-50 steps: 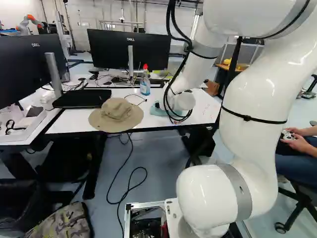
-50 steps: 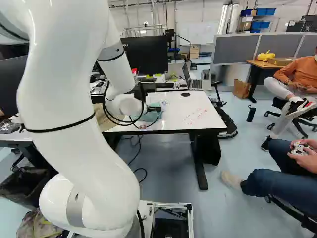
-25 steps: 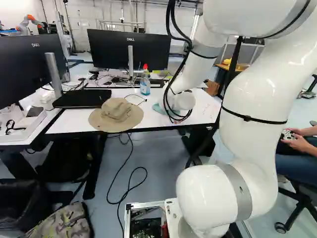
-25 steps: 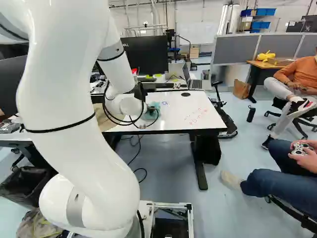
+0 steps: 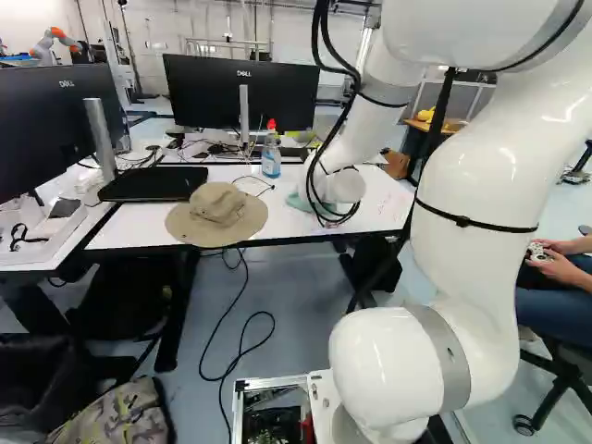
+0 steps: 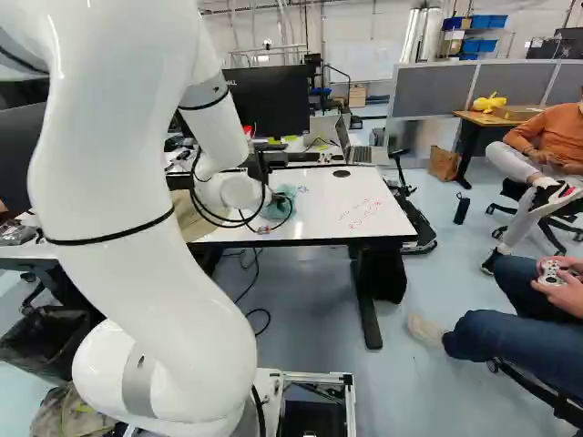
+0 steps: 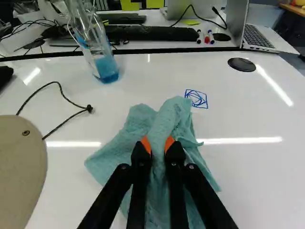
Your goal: Clean the table with the green towel
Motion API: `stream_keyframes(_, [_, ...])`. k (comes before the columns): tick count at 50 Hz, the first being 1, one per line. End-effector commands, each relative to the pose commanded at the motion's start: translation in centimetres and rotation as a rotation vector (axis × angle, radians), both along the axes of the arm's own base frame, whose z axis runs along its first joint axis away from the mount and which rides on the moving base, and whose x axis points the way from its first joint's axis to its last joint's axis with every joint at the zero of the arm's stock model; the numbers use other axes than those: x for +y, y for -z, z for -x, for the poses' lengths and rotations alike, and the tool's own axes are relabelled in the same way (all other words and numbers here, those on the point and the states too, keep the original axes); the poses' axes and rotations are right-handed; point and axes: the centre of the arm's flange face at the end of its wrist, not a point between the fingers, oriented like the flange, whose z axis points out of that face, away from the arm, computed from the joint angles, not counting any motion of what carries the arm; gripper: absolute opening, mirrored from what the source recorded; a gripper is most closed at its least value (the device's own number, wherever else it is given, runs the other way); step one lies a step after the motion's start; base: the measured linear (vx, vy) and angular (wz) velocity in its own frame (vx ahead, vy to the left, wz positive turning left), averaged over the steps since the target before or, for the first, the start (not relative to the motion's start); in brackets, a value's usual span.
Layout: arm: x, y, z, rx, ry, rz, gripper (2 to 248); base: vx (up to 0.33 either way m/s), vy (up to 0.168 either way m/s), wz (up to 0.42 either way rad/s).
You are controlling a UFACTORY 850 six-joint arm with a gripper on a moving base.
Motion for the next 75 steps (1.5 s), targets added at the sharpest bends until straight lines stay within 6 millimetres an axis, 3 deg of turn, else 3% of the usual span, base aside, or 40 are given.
stream_keyframes(16, [-1.2, -1.6, -2.6, -0.046, 0.024, 0.001, 47, 0.0, 0.0, 0.0])
stream_keyframes(35, [-1.2, -3.5, -6.0, -0.102, 0.022, 0.002, 47, 0.0, 0.0, 0.0])
stream_keyframes(75, [-1.2, -2.6, -12.9, -0.101, 0.019, 0.002, 47, 0.0, 0.0, 0.0])
